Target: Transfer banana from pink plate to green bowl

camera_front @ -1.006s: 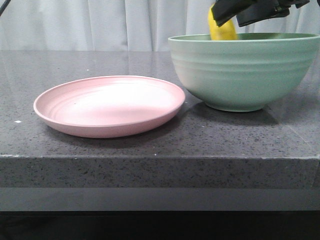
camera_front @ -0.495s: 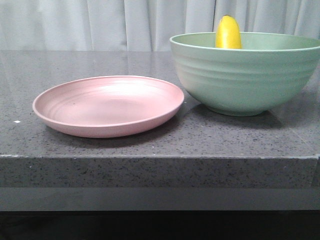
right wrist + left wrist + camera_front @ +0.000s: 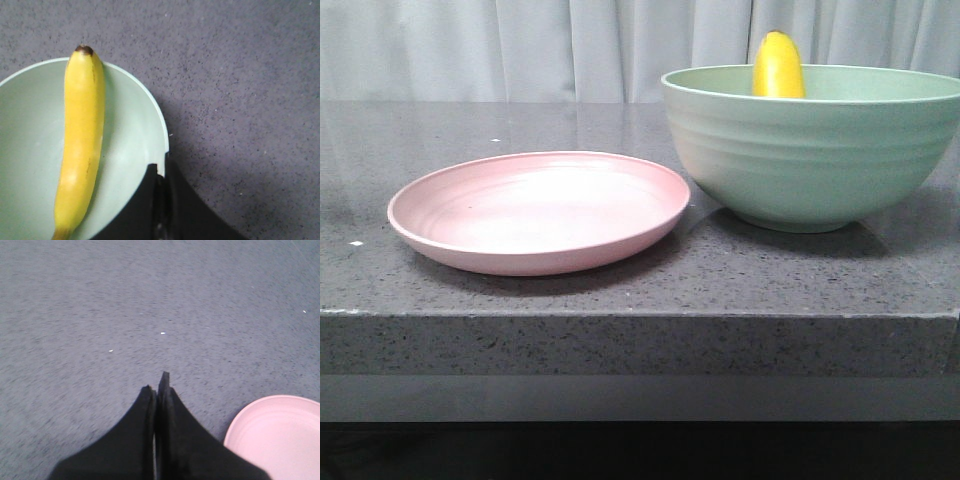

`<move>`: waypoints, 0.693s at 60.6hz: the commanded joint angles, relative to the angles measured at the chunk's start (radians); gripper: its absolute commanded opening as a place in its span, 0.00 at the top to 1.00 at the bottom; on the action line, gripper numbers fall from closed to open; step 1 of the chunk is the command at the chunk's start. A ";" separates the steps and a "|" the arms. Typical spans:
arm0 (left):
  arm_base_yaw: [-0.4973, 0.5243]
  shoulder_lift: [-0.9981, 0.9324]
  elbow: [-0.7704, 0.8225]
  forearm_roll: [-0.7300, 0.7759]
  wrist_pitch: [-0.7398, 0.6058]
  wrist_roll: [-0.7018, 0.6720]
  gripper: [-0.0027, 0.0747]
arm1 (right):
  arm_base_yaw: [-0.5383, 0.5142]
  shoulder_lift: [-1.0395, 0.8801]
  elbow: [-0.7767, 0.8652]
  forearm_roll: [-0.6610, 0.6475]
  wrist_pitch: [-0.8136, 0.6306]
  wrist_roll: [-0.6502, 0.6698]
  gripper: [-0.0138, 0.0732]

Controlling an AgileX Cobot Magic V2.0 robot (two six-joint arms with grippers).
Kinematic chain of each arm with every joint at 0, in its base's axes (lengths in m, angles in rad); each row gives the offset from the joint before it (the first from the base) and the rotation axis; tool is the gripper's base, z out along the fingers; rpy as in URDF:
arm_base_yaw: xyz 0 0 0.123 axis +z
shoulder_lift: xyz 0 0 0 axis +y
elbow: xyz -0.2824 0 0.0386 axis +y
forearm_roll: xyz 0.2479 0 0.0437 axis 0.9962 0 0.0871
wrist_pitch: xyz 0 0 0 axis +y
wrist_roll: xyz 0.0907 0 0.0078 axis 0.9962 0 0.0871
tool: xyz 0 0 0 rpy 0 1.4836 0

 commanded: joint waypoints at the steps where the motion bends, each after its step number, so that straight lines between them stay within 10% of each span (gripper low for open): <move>1: 0.020 -0.108 0.058 -0.010 -0.108 -0.008 0.99 | 0.004 -0.133 0.097 -0.007 -0.198 0.007 0.91; 42: 0.020 -0.832 0.715 -0.006 -0.336 -0.002 0.99 | 0.063 -0.997 0.892 0.023 -0.539 0.006 0.91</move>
